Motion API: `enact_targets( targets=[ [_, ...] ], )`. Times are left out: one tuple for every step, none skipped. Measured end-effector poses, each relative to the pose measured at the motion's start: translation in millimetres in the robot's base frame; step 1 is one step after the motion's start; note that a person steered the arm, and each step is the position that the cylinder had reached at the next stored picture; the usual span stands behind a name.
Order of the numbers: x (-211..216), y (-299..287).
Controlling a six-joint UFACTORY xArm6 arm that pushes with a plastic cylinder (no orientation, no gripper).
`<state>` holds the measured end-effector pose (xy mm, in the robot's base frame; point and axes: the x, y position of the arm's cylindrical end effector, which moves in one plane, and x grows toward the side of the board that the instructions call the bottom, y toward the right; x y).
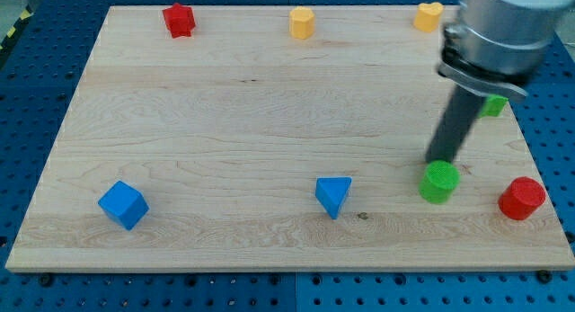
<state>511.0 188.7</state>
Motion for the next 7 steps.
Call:
enact_targets(
  targets=[
    [-9,0],
    [-20,-33],
    [17,-43],
    [36,-27],
    [34,-8],
    [19,-30],
    [-35,-69]
  ],
)
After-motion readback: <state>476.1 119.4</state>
